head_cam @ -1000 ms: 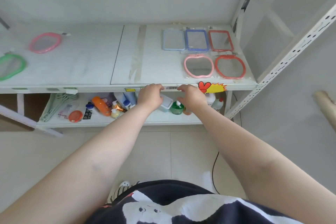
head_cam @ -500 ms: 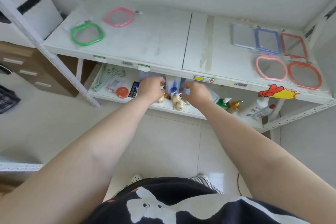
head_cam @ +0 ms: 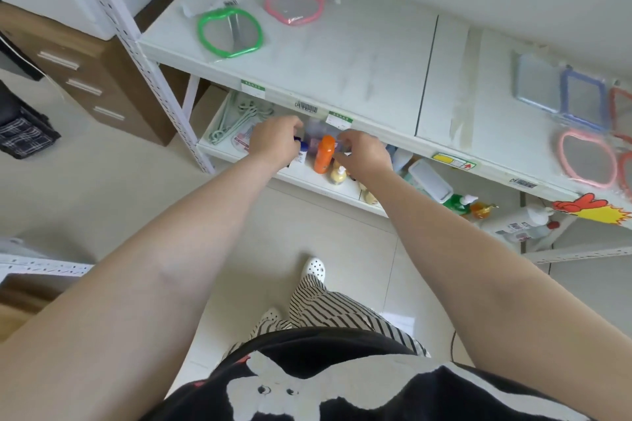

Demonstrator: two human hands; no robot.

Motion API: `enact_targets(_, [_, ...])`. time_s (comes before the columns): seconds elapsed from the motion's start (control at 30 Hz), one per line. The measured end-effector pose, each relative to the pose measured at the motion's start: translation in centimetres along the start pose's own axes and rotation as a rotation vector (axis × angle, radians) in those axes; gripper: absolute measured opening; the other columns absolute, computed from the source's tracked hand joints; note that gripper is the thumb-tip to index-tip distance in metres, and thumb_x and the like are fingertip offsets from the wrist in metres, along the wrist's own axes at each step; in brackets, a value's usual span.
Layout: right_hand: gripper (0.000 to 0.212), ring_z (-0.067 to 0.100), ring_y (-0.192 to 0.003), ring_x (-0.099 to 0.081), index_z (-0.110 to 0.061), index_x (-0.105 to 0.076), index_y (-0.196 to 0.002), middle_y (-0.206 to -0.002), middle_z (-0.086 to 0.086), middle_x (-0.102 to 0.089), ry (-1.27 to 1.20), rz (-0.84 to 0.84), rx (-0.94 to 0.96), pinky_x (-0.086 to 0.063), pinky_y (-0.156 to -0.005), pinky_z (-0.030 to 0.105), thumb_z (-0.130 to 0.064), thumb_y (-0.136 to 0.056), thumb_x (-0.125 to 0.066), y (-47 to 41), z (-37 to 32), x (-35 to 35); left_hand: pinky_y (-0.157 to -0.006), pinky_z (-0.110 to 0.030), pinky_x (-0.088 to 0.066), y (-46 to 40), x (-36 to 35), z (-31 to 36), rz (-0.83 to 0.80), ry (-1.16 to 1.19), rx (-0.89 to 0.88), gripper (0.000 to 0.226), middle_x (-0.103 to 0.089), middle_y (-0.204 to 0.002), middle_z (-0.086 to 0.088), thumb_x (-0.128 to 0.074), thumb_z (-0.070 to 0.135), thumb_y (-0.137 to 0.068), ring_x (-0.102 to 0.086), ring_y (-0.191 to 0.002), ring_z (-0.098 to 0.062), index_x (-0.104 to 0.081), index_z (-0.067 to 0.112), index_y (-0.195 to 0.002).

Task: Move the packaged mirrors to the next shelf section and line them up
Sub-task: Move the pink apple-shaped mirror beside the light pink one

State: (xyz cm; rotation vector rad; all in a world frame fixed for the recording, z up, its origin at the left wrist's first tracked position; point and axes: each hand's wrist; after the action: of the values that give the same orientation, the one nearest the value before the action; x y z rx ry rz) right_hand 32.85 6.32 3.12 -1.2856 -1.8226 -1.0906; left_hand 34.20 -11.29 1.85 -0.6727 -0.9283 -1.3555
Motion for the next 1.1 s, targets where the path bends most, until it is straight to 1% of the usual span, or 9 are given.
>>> enact_targets(0.1, [0.035, 0.026, -0.097, -0.064, -0.027, -0.061, -0.118, -0.113, 0.0, -0.067, -0.003, -0.005, 0.022, -0.054, -0.08, 0.036, -0.021, -0.085, -0.053, -3.2, -2.0, -0.4, -0.092, -0.033, -0.048, -2.0, 1.2, -1.3, 0.028, -0.032, 0.016, 0.041, -0.066, -0.122, -0.001, -0.055, 0.009, -0.085, -0.059, -0.114, -0.025, -0.059, 0.021, -0.124])
enact_targets(0.2, [0.041, 0.023, -0.107, -0.061, -0.027, -0.058, -0.126, -0.121, -0.002, -0.064, -0.031, -0.014, 0.063, -0.052, -0.087, 0.035, -0.021, -0.085, -0.054, -6.9, -4.1, -0.6, -0.092, -0.032, -0.046, -4.6, 2.9, -2.6, 0.044, -0.045, 0.046, 0.04, -0.066, -0.122, -0.001, -0.054, 0.012, -0.085, -0.058, -0.116, -0.025, -0.06, 0.021, -0.124])
enact_targets(0.3, [0.04, 0.021, -0.11, -0.058, -0.026, -0.057, -0.126, -0.122, -0.002, -0.063, -0.022, -0.02, 0.113, -0.05, -0.085, 0.033, -0.023, -0.086, -0.056, -10.8, -6.0, -0.7, -0.091, -0.031, -0.044, -7.4, 4.7, -3.7, 0.067, -0.047, 0.072, 0.039, -0.065, -0.123, -0.002, -0.056, 0.013, -0.087, -0.057, -0.116, -0.025, -0.059, 0.019, -0.126])
enact_targets(0.43, [0.038, 0.018, -0.113, -0.056, -0.027, -0.057, -0.126, -0.122, -0.003, -0.062, -0.005, -0.016, 0.171, -0.045, -0.085, 0.03, -0.028, -0.088, -0.059, -14.7, -7.9, -0.3, -0.094, -0.032, -0.045, -10.7, 5.9, -5.1, 0.074, -0.028, 0.108, 0.04, -0.065, -0.123, -0.002, -0.058, 0.014, -0.086, -0.058, -0.115, -0.024, -0.058, 0.019, -0.126])
enact_targets(0.53, [0.038, 0.017, -0.113, -0.057, -0.027, -0.057, -0.126, -0.121, -0.003, -0.063, -0.002, -0.011, 0.169, -0.045, -0.085, 0.03, -0.029, -0.088, -0.06, -17.0, -8.7, -0.3, -0.094, -0.032, -0.044, -12.7, 6.3, -5.8, 0.077, -0.026, 0.107, 0.04, -0.065, -0.124, -0.002, -0.057, 0.013, -0.087, -0.057, -0.117, -0.023, -0.057, 0.02, -0.127])
enact_targets(0.7, [0.038, 0.018, -0.114, -0.057, -0.026, -0.057, -0.126, -0.121, -0.002, -0.063, -0.005, -0.013, 0.115, -0.046, -0.086, 0.031, -0.029, -0.088, -0.06, -19.8, -9.9, -0.7, -0.095, -0.032, -0.044, -16.5, 7.0, -7.1, 0.056, -0.016, 0.058, 0.041, -0.064, -0.126, -0.002, -0.055, 0.014, -0.089, -0.057, -0.118, -0.023, -0.056, 0.019, -0.13])
enact_targets(0.83, [0.038, 0.018, -0.114, -0.057, -0.026, -0.057, -0.126, -0.122, -0.002, -0.063, -0.024, 0.03, 0.052, -0.045, -0.084, 0.029, -0.029, -0.089, -0.06, -22.0, -11.3, -1.1, -0.093, -0.03, -0.044, -20.3, 8.0, -8.6, 0.023, -0.057, -0.006, 0.042, -0.064, -0.127, 0.0, -0.055, 0.015, -0.09, -0.055, -0.12, -0.024, -0.055, 0.021, -0.131])
enact_targets(0.9, [0.038, 0.018, -0.113, -0.057, -0.025, -0.057, -0.126, -0.122, -0.002, -0.063, -0.039, 0.056, 0.001, -0.044, -0.082, 0.028, -0.029, -0.089, -0.06, -23.0, -12.2, -1.5, -0.094, -0.031, -0.044, -22.3, 8.6, -9.6, -0.011, -0.075, -0.059, 0.042, -0.064, -0.127, -0.001, -0.056, 0.016, -0.089, -0.056, -0.12, -0.025, -0.055, 0.02, -0.13])
enact_targets(1.1, [0.037, 0.018, -0.109, -0.058, -0.026, -0.058, -0.125, -0.12, -0.002, -0.063, -0.124, 0.169, -0.208, -0.043, -0.079, 0.027, -0.029, -0.088, -0.061, -24.8, -15.5, -3.3, -0.09, -0.035, -0.05, -27.5, 10.8, -13.2, -0.109, -0.109, -0.241, 0.039, -0.068, -0.119, -0.002, -0.056, 0.018, -0.087, -0.062, -0.11, -0.027, -0.059, 0.022, -0.125])
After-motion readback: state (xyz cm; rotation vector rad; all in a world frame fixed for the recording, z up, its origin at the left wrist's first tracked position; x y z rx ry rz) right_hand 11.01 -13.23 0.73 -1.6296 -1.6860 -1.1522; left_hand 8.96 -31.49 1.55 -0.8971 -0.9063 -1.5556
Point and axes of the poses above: each hand's wrist, its own y-axis away from the middle knuckle, its own x-axis out of the back of the hand, z = x × y
